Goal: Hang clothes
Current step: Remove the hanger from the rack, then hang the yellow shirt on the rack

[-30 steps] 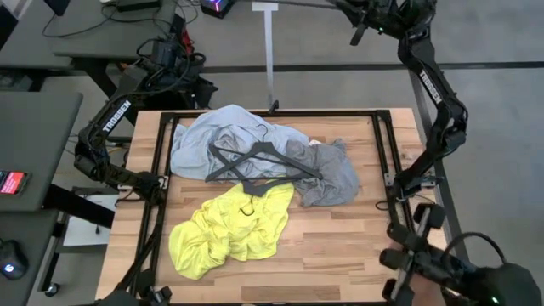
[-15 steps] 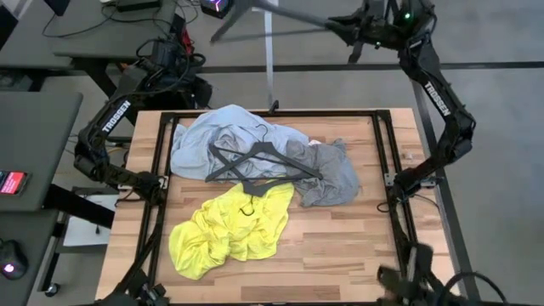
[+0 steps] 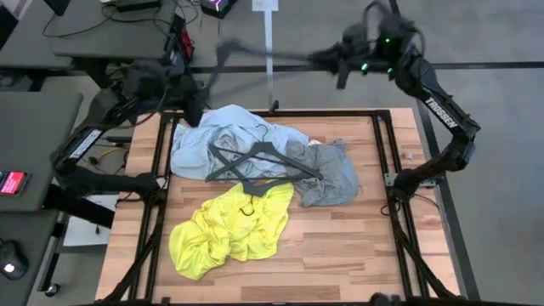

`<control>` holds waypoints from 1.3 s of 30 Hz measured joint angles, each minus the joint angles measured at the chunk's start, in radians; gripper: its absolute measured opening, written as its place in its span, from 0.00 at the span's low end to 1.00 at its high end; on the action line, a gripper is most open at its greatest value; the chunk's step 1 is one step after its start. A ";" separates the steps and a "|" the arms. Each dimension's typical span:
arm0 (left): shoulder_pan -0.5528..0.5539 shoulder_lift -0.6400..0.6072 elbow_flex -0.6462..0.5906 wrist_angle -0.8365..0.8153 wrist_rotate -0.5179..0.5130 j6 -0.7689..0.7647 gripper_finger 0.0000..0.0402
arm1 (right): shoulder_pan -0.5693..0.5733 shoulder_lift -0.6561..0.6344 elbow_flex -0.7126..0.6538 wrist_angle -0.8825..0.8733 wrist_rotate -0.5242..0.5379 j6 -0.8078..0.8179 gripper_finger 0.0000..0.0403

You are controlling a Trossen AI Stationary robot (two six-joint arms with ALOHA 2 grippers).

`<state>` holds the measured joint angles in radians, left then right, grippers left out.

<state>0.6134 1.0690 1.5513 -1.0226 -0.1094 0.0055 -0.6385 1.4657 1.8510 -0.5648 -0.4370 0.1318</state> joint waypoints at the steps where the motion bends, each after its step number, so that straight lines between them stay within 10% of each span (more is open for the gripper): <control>1: -0.026 -0.015 0.000 -0.036 -0.013 -0.022 0.27 | 0.028 0.007 -0.015 -0.021 0.016 -0.003 0.07; 19: -0.415 -0.051 -0.044 -0.296 -0.173 -0.315 0.27 | 0.323 0.011 -0.556 0.366 0.306 0.386 0.07; 28: -0.487 -0.044 -0.181 -0.283 -0.169 -0.329 0.27 | 0.364 0.008 -0.649 0.122 0.302 0.392 0.41; 39: -0.518 0.000 -0.289 -0.225 0.247 -0.274 0.27 | 0.397 0.003 -0.495 -0.131 0.302 0.265 0.60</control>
<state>0.0959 1.0693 1.2620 -1.2473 0.1373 -0.2685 -0.2412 1.4689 1.3563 -0.6953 -0.1351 0.3965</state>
